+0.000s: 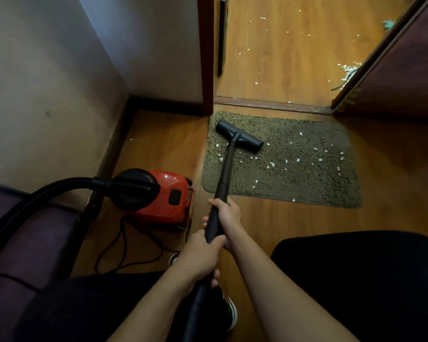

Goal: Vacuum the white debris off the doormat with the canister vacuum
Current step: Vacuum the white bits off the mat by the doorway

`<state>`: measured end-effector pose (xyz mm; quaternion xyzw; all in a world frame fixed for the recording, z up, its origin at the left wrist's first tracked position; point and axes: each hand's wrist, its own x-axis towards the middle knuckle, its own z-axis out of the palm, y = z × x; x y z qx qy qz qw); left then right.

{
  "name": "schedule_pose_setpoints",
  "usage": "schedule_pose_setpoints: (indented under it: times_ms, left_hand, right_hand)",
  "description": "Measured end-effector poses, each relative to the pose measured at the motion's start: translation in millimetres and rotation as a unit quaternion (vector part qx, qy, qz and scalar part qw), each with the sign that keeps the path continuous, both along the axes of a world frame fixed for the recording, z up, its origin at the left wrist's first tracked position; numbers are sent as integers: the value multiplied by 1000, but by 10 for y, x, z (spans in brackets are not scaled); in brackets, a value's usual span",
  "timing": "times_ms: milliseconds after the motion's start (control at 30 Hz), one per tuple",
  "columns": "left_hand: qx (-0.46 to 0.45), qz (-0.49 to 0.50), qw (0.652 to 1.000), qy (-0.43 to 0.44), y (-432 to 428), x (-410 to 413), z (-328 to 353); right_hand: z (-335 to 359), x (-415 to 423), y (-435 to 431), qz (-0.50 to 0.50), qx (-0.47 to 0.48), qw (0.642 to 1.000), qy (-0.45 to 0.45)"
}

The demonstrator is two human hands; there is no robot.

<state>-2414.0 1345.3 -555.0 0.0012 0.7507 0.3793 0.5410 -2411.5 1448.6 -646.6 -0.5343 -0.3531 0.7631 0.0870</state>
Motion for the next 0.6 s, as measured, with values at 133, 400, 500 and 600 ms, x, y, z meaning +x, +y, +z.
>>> schedule_pose_setpoints:
  times_ms: [133,400,500,600]
  left_hand:
    - [5,7,1000,3,127,-135,1]
    - [0,6,1000,-16,-165,-30,132]
    - [-9,7,1000,-13,-379,19,194]
    - [-15,-1,1000,-5,-583,59,283]
  right_hand:
    - [39,-139,114,-8,5,1000,1]
    - [191,11,-158,12,-15,1000,7]
    - [271,100,-373,17,-18,999,23]
    - [299,133,-593,18,-25,999,20]
